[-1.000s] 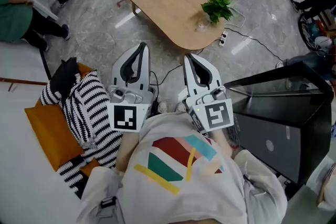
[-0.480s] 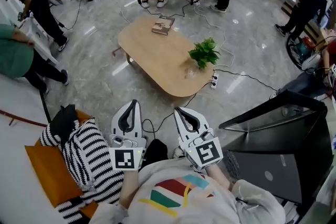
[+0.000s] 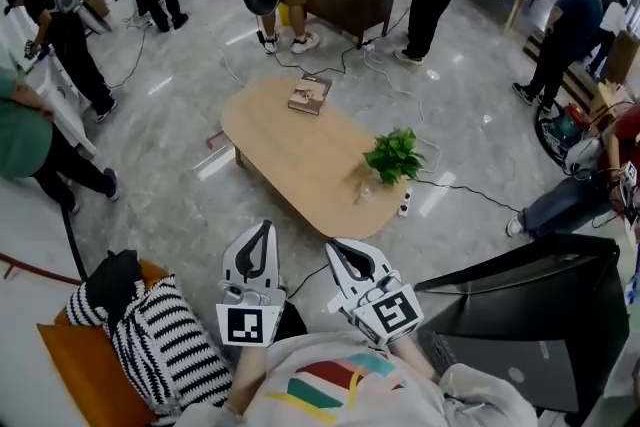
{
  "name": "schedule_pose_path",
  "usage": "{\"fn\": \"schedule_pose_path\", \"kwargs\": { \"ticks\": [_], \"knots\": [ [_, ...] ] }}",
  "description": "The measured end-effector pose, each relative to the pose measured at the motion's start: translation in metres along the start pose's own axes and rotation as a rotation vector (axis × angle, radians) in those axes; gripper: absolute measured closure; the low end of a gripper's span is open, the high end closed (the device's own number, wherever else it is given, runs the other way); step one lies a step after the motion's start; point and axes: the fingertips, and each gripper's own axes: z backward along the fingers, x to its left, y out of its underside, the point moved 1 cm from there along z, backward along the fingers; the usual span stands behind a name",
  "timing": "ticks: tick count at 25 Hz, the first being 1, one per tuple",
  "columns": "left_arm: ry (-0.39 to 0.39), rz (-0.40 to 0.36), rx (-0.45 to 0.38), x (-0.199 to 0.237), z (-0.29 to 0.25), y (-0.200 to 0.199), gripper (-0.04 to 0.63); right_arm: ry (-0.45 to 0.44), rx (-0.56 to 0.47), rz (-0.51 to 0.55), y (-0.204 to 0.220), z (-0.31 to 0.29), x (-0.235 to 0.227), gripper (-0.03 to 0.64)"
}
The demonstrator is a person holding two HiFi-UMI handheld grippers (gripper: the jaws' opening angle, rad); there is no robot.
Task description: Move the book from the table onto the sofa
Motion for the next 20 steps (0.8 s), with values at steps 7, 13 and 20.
{"fn": "schedule_pose_path", "kwargs": {
  "ticks": [7,13,20],
  "knots": [
    [0.025,-0.005,-0.070,0.128,-0.068,0.014,0.592,0.024,-0.018,0.050,-0.023,-0.147,-0.015,0.606],
    [0.061,-0.007,-0.068,0.208,-0.116,0.016,0.592,0.134,-0.036,0.017,-0.040,-0.218,-0.037,0.606],
    [0.129,0.099,-0.063,0.226,-0.195,0.060,0.592,0.198,-0.032,-0.026,-0.027,-0.265,-0.101,0.606]
  ]
}}
